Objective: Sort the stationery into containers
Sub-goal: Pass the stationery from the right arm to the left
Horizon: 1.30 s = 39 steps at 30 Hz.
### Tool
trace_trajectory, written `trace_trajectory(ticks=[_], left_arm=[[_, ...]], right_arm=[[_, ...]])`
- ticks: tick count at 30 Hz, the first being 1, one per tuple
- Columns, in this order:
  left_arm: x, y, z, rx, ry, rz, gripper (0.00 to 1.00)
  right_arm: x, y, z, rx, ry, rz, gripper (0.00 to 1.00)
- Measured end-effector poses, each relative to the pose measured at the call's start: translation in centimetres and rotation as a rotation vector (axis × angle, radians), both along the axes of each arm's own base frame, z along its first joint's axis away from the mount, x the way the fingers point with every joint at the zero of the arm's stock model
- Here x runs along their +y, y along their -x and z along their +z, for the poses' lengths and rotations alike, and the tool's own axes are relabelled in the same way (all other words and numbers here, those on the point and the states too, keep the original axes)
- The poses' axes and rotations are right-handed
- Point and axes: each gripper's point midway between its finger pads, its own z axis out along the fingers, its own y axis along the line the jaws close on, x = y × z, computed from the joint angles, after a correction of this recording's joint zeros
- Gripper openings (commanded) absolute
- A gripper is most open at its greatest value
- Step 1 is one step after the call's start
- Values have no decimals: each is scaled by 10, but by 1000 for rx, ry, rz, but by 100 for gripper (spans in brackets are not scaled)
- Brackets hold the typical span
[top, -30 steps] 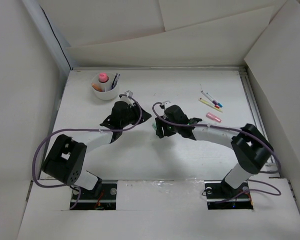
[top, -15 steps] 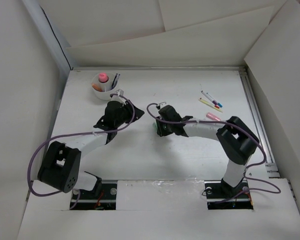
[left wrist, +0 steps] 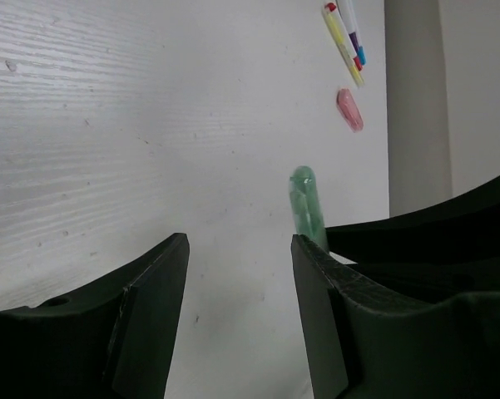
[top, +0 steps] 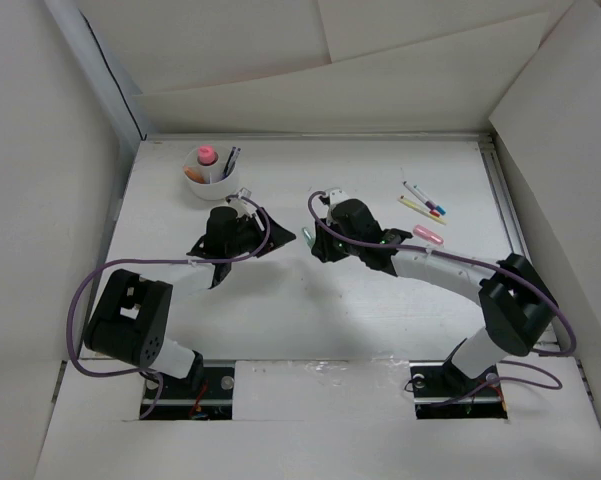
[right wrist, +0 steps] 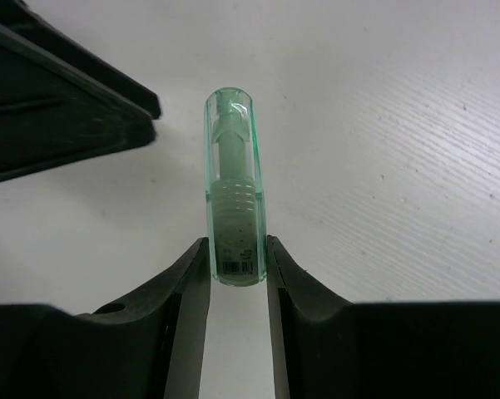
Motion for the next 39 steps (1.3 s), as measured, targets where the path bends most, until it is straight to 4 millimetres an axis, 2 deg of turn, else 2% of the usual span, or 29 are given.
trace_trajectory(ticks=[2,4,12,18,28,32,35,37,39], left_arm=[[-2,3,4,-7,8,-14,49],[-4,5,8,-15,15,-27,50],[-15,11,15,-37,39,-72,50],[-19,11,12,-31,51,-85,38],[-22,9,12,-31,67,-83,30],[-23,7,12,-32,73,-82,22],[-24,7,9,-25,75,-85,22],[-24,7,8,-22,78,-86,26],[-25,7,7,-19,78,-85,23]], right_arm=[[5,1,16,-21,-43,21,11],[9,3,20,-20,-61,40,11],[16,13,8,35,-68,94,11],[20,17,9,46,-80,123,11],[23,21,10,57,-94,146,11],[24,22,12,57,-102,155,11],[25,22,12,58,-103,157,11],[25,23,12,59,-104,158,11],[25,23,12,59,-105,159,11]])
